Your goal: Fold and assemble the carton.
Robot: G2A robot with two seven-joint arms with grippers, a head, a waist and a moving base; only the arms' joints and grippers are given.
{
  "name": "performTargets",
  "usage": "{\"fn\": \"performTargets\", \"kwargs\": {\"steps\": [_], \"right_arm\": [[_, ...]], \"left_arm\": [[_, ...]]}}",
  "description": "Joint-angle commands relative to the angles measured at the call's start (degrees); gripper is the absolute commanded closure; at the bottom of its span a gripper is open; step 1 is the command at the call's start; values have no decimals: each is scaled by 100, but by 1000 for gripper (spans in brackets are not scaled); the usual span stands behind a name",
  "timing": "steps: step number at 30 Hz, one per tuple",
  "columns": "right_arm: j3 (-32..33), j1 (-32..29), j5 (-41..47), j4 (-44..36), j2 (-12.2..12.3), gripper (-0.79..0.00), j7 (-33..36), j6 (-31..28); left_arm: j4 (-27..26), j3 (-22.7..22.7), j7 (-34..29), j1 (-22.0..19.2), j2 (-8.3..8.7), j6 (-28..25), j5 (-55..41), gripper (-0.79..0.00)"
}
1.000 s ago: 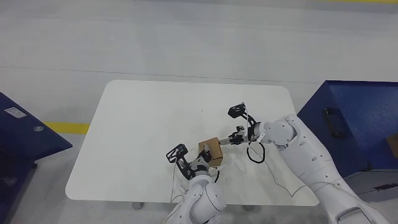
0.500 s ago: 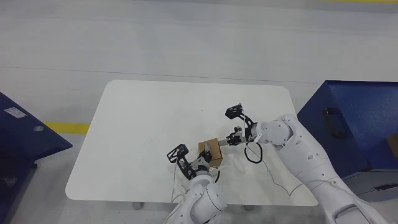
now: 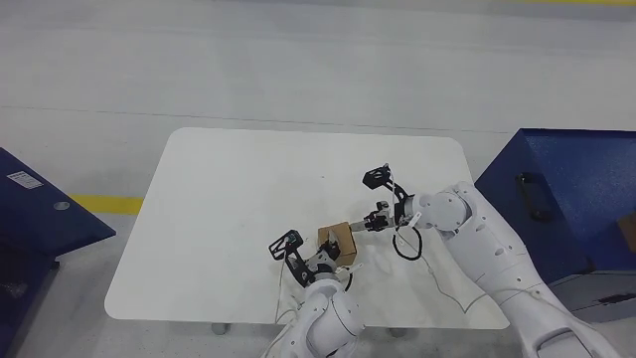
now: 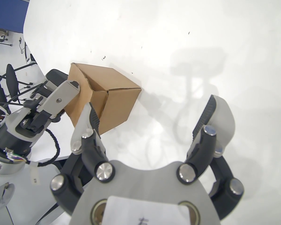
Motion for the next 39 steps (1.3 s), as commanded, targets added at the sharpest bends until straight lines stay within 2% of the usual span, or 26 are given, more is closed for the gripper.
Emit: {"fn": "performTargets", "kwargs": {"steps": [1,13,20,27,39], "right_arm": [[-5,-5,-3,2,-3,-785,-2,15],[-77,-53,-3,-154,-35,-785,10,90],[-243,27,-125,-49,-99,-785,94,217],[-264,82,-139,-9,-126,-785,109,272],[-182,22,42,-231,-115,-785,327,443]], "left_arm": [[38,-8,14,-11,-7,9,-9,-785],[112,23,27,-45,-24,104,35,-785],[-63,13,55,16,6,88,64,-785],[-466,19,142,202,80,-74,98,-785],[-575,82,213,281,120,-313,127,-785]]}}
